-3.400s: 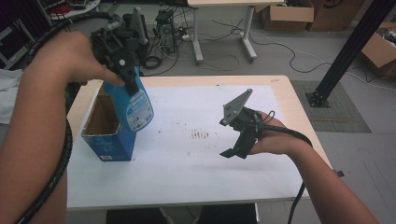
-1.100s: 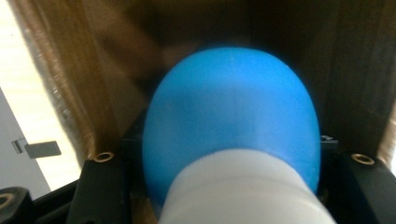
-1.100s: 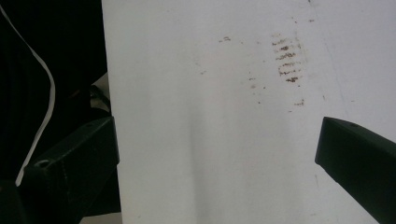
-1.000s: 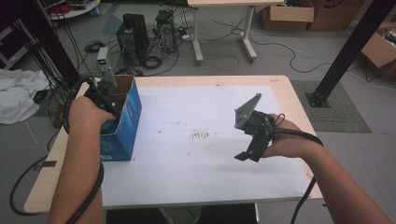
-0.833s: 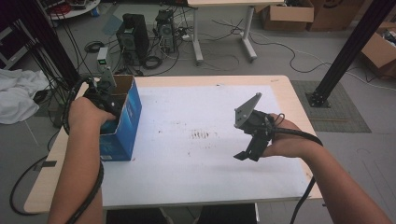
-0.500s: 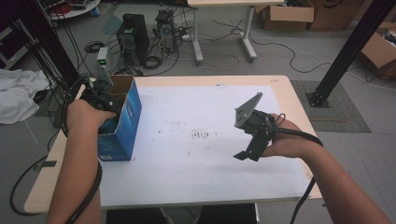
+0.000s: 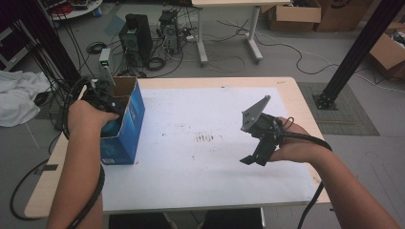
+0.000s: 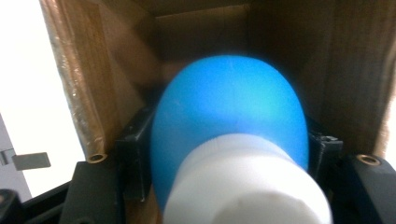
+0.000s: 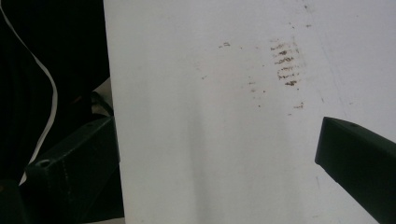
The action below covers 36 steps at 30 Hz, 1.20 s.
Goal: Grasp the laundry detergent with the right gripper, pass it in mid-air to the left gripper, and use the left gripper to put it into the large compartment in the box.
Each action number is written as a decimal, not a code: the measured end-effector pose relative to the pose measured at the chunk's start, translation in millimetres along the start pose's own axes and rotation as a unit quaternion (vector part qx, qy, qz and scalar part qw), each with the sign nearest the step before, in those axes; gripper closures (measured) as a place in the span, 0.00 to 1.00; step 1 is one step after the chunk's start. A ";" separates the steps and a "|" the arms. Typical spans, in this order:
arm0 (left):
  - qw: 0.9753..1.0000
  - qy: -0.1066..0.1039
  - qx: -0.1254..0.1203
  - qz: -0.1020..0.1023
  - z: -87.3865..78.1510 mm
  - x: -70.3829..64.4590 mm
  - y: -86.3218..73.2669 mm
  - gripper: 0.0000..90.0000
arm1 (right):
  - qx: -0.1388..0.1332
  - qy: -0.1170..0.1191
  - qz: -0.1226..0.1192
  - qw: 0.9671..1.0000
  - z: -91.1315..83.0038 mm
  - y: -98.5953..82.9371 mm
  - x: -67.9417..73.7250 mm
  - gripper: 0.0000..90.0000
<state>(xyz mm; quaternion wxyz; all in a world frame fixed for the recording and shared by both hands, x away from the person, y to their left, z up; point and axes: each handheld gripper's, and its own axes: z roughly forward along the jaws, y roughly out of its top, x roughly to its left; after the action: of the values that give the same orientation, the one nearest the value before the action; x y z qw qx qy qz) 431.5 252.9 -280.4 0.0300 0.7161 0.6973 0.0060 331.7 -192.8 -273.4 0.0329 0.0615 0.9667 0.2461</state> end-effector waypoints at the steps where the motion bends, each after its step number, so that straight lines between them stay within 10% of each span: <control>1: 1.000 -0.002 -0.001 -0.002 -1.3 -0.7 0.2 0.37 | -0.002 -0.002 -0.002 1.000 -0.1 -0.1 -0.2 0.00; 36: 0.999 0.040 -0.019 0.021 -55.3 -13.8 -12.3 0.20 | -0.017 -0.001 -0.008 1.000 -3.6 -2.4 5.1 0.00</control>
<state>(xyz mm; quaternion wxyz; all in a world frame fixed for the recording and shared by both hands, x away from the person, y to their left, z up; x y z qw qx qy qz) 416.0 241.4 -225.4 0.0160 0.7292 0.6824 0.0484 326.0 -195.9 -271.6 0.0373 0.0531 0.9628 0.2625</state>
